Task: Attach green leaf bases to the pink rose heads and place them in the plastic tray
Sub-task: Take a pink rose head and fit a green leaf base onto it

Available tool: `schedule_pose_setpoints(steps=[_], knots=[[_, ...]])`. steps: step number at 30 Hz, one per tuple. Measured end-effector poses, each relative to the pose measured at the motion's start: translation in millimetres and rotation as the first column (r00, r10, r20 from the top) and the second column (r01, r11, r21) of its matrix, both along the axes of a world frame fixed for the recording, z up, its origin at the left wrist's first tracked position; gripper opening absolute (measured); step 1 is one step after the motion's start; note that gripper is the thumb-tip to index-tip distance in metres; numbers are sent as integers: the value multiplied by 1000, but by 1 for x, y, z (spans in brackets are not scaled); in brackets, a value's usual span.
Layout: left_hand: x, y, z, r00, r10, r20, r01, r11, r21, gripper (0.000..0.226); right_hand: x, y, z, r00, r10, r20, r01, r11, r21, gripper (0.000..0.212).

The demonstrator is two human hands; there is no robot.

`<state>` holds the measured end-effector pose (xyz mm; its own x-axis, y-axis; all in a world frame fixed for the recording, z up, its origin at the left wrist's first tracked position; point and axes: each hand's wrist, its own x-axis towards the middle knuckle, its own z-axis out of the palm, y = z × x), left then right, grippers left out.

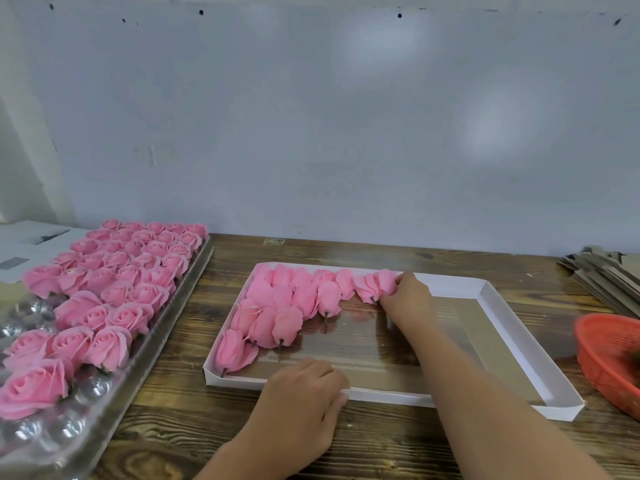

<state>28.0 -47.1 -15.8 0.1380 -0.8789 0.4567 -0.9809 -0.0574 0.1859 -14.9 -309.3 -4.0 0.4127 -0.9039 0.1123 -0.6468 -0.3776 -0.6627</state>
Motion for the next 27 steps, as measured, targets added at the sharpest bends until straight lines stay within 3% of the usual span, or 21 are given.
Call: schedule_pose_setpoints(steps=[5, 9, 11, 15, 18, 22, 25, 27], knots=[[0, 0, 2, 1000, -3, 16, 2, 1000, 6, 6, -2, -2, 2, 994, -26, 109, 23, 999, 27, 19], [-2, -1, 5, 1000, -3, -26, 3, 1000, 6, 8, -11, -8, 10, 969, -99, 228, 89, 994, 57, 33], [-4, 0, 6, 997, -5, -72, 4, 1000, -7, 14, -18, -9, 15, 945, -122, 304, 90, 989, 116, 22], [-6, 1, 8, 977, 41, -211, -46, 999, -16, 26, -45, 7, 26, 818, -58, 573, -160, 933, 322, 22], [-5, 0, 11, 938, 106, -330, -123, 992, -31, 25, -66, 36, 37, 696, 7, 718, -439, 795, 418, 8], [-8, -9, 25, 758, 140, -637, -186, 983, -6, 30, -85, 72, 43, 536, -53, 843, -701, 528, 479, 10], [-14, -23, 39, 554, 55, -831, -81, 997, 12, 55, -92, 91, 44, 490, 0, 872, -785, 435, 441, 26], [-19, -31, 46, 426, -47, -903, 8, 999, -49, 56, -92, 100, 44, 468, 57, 882, -819, 404, 408, 39]])
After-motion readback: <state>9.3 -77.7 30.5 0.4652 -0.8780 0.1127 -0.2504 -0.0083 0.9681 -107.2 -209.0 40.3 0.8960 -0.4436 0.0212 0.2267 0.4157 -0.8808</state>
